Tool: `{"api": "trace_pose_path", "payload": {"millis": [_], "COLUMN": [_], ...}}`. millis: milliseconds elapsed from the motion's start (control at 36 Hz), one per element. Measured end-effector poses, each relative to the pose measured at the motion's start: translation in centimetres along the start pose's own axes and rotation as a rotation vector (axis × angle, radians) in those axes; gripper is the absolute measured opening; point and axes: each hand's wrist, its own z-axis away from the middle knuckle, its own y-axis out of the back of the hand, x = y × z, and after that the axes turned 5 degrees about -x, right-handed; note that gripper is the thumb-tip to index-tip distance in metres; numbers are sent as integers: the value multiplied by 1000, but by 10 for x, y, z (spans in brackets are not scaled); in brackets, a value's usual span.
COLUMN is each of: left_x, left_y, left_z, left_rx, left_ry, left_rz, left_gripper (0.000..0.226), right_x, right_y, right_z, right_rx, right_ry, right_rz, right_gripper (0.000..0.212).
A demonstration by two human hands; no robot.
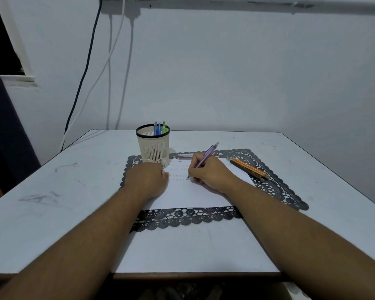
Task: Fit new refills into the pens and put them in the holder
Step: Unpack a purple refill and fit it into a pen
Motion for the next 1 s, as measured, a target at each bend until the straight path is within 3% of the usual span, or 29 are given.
{"api": "trace_pose_path", "payload": {"millis": [1000], "left_x": [-1], "left_y": [0], "left_z": [1], "left_rx": [7], "left_ry": [-4], "left_rz": [9], "left_gripper": [31], "right_x": [2], "right_y": [1], "right_z": [-1], "right_rx": [-1], "right_ry": [0], "right_rz": [-140], "right_gripper": [21]}}
